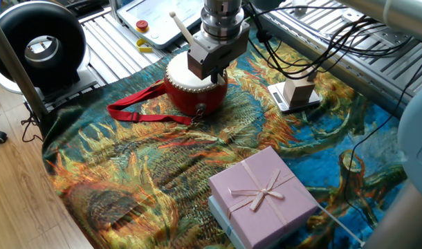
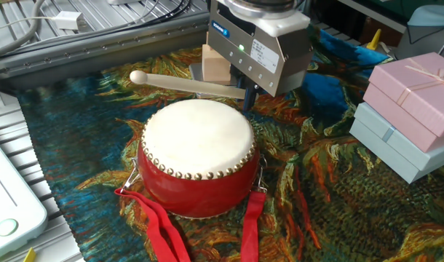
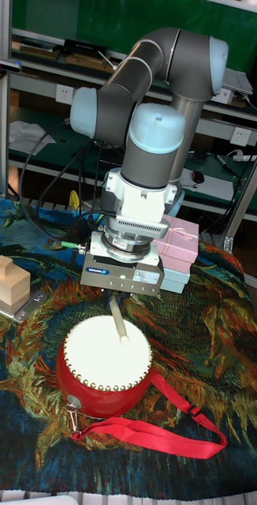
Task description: Play the drum
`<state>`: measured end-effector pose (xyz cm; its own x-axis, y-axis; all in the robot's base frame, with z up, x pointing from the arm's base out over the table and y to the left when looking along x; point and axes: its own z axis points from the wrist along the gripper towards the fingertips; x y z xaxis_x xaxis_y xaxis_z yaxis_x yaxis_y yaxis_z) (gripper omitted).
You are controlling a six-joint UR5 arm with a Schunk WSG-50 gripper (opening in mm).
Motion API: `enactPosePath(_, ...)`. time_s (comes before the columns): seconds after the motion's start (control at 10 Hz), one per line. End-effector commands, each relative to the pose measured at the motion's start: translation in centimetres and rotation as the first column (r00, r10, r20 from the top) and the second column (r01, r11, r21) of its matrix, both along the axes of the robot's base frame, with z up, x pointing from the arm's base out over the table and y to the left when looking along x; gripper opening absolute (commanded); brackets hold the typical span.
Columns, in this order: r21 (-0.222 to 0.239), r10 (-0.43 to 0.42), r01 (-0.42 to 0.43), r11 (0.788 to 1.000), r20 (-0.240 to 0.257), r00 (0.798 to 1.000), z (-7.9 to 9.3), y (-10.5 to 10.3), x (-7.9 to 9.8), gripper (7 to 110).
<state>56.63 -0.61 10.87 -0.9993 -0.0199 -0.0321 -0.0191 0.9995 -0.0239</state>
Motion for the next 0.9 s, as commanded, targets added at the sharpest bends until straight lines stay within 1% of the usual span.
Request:
enactPosePath(0.0,0.011,-0.006,0.006,1.0,0.001,1.0,-0.31,0.21,0.28,7)
enactPosePath(0.8,0.002,-0.009,0.009,1.0,0.001,1.0,-1.15,0.02,0.68,7)
